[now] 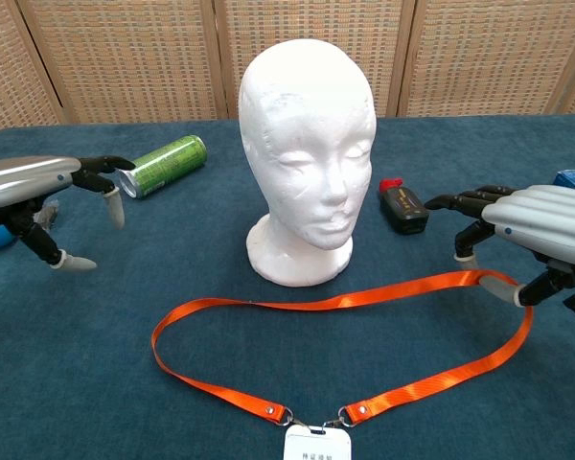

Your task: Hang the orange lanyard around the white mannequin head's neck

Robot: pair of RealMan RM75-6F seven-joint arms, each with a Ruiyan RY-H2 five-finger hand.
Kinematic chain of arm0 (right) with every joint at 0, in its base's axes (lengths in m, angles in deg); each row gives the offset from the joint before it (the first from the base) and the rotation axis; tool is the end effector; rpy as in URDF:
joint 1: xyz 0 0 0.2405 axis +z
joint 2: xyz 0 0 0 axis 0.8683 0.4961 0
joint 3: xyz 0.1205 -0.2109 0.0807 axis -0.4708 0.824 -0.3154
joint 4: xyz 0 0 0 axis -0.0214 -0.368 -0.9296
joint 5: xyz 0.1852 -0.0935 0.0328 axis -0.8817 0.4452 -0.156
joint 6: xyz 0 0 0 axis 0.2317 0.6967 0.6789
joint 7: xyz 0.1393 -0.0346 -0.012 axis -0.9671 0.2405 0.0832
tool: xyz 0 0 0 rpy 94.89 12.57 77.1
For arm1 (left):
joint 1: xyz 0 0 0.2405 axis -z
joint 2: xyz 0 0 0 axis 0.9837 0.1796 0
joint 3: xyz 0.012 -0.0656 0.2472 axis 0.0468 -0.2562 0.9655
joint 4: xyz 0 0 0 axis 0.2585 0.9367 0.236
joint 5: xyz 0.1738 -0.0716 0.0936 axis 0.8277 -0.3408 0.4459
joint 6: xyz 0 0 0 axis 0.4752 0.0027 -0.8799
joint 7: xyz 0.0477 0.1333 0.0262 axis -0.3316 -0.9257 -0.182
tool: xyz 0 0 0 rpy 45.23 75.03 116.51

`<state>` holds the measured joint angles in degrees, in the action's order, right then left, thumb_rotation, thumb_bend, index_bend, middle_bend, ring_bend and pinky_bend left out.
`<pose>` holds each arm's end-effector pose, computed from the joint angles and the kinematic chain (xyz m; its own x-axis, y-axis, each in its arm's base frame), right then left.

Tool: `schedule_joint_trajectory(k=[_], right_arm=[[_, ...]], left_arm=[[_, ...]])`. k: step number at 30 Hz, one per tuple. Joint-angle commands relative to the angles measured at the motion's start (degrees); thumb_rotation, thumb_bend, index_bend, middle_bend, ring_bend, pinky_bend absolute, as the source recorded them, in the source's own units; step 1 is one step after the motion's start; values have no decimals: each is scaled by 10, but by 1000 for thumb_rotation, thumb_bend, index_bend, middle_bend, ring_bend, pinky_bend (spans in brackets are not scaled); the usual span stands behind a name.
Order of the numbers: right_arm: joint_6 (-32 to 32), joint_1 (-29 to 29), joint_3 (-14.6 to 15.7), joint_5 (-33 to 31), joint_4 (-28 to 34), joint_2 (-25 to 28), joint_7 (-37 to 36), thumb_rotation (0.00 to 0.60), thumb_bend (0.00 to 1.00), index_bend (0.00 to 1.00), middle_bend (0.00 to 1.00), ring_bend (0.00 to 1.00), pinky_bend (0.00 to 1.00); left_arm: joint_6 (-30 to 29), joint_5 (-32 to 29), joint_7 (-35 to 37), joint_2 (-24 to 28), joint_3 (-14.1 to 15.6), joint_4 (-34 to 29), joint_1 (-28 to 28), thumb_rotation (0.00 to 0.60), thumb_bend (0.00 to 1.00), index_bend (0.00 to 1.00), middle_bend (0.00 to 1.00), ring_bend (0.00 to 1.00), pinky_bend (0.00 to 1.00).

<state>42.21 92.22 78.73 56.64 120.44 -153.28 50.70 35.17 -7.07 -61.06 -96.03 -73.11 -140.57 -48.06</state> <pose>-0.2096 -0.2763 0.0057 0.5952 -0.2173 0.7737 -0.7488 -0.4994 0.4358 -0.2166 0.3119 0.0174 0.4589 0.3078 0.8334 0.8663 -0.3632 -0.3429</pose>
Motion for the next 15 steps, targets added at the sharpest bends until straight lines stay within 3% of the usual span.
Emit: schedule_joint_trajectory(k=[1,6,15], right_arm=[[3,-2,-2,3,-11,1,-11,600,672,780,0,0,0],[0,0,-1,17,-23,1,-47,600,672,780,0,0,0],[2,3,5,48,-41,2,-109,600,672,780,0,0,0]], left_arm=[[27,21,41,-39,1,51,33,600,227,471,0,0,0],[26,94,154,-68,24,125,63,600,229,486,0,0,0],[-45,190,344,-130,70,259,91,600,198,493,0,0,0]])
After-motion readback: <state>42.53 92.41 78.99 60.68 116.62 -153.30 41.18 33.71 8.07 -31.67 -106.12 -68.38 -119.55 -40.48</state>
